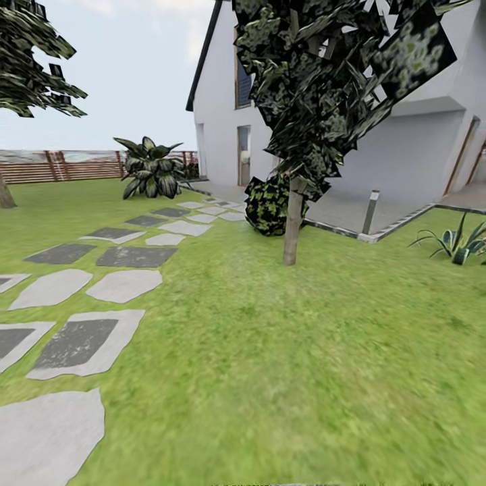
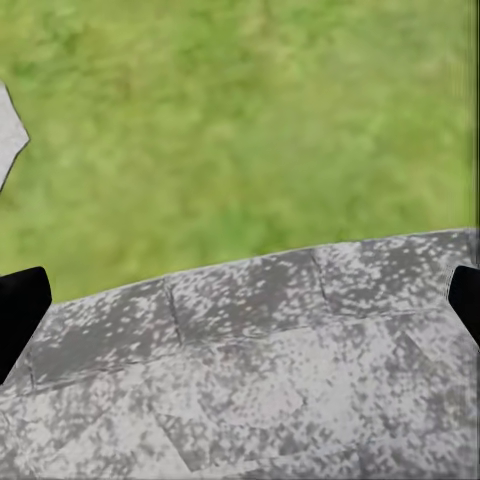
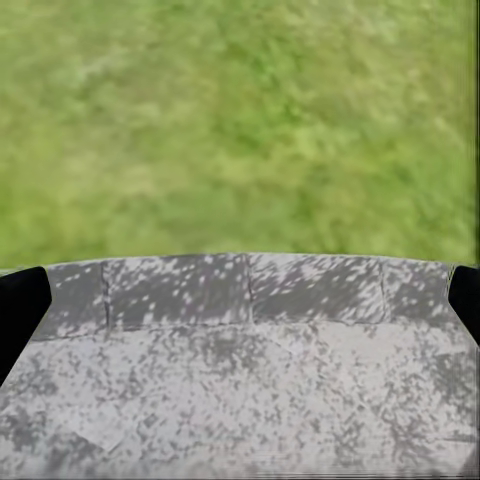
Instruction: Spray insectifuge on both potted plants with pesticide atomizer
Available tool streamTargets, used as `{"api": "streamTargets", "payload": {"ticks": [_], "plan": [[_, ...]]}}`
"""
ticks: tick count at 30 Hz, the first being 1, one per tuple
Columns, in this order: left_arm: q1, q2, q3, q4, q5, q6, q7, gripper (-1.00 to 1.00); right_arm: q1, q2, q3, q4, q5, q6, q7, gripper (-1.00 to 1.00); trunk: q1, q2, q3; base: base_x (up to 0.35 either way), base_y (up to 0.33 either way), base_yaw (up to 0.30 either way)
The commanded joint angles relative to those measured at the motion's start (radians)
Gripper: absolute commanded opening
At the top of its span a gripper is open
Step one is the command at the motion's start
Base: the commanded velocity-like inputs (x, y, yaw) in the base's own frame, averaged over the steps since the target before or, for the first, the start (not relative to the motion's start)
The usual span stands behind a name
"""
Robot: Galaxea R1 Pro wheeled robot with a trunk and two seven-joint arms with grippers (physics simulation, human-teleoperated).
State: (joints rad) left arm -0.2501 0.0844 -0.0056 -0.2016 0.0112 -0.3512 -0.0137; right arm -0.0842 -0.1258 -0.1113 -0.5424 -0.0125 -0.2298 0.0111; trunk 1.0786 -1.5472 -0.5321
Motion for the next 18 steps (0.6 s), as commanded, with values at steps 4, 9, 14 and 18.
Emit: {"api": "streamTargets", "payload": {"ticks": [4,9,14,18], "plan": [[0.000,0.000,-0.001,0.001,0.001,-0.003,-0.001,1.00,-0.001,0.000,-0.001,0.001,-0.001,-0.003,0.001,1.00,0.015,-0.029,-0.019,0.000,0.000,-0.199],[-0.001,0.000,-0.001,0.002,0.001,-0.003,-0.002,1.00,-0.001,0.001,-0.001,0.001,-0.001,-0.003,0.001,1.00,0.035,-0.064,-0.041,0.000,0.000,-0.198],[-0.001,0.000,-0.001,0.002,0.001,-0.003,-0.002,1.00,-0.001,0.001,-0.001,0.001,-0.001,-0.003,0.001,1.00,0.054,-0.099,-0.063,0.000,0.000,-0.198],[-0.001,0.000,-0.001,0.002,0.001,-0.003,-0.002,1.00,-0.001,0.001,-0.001,0.001,-0.001,-0.003,0.001,1.00,0.069,-0.127,-0.080,0.000,0.000,-0.198]]}}
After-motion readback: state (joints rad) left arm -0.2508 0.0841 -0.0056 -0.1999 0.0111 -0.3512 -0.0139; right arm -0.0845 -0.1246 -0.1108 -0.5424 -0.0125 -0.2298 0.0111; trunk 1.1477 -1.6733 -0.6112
